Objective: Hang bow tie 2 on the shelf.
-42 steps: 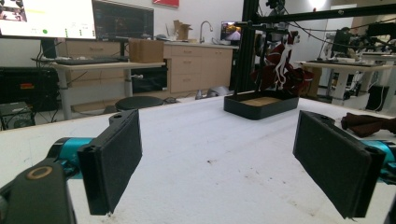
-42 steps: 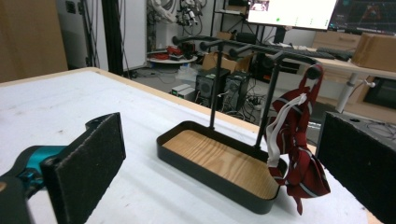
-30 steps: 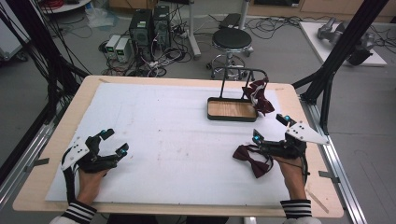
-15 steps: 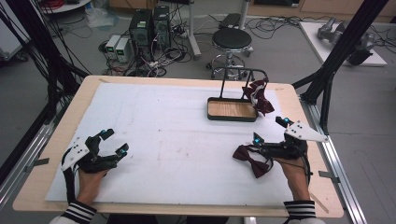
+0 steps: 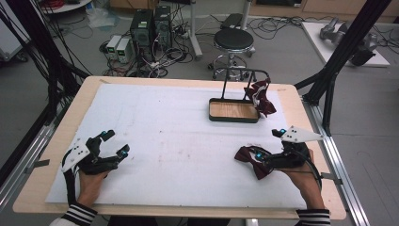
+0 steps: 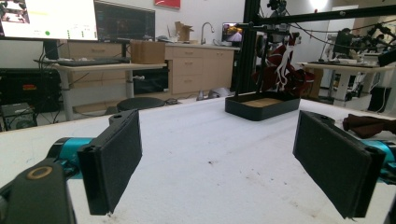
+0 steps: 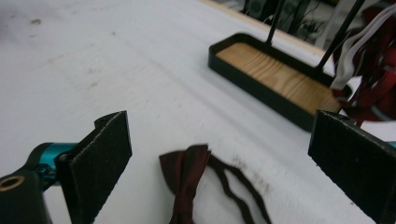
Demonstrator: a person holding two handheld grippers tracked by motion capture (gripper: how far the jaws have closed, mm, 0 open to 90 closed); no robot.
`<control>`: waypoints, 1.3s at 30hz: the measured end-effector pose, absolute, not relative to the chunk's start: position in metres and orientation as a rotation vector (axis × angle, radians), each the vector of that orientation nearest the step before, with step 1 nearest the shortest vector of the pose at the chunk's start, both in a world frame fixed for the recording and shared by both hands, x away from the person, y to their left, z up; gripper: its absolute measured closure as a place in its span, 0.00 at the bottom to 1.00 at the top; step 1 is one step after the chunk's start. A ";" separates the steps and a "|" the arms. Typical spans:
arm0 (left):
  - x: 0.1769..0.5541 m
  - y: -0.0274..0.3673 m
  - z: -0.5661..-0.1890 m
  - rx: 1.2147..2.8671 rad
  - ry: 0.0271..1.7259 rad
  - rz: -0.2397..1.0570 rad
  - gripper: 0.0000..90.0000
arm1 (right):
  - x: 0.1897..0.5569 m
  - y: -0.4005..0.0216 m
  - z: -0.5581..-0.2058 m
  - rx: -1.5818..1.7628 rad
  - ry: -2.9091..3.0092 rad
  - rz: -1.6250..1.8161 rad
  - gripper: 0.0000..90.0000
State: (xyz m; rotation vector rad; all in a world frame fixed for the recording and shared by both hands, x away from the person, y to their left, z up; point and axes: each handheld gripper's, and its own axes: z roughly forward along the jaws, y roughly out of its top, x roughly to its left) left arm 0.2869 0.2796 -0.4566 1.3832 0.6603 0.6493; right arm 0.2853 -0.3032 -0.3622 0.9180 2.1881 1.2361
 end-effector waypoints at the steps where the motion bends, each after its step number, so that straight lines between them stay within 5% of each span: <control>1: 0.287 0.280 -0.457 1.382 0.661 0.649 0.18 | 0.284 -0.304 -0.363 0.924 2.211 1.231 0.06; 19: 0.287 0.279 -0.457 1.382 0.661 0.648 0.18 | 0.280 -0.306 -0.389 0.967 2.492 1.030 0.06; 23: 0.287 0.279 -0.457 1.380 0.663 0.649 0.18 | 0.281 -0.305 -0.395 0.942 2.579 0.970 0.20; 39: 0.287 0.280 -0.457 1.378 0.665 0.647 0.18 | 0.286 -0.302 -0.408 0.924 2.698 0.818 0.36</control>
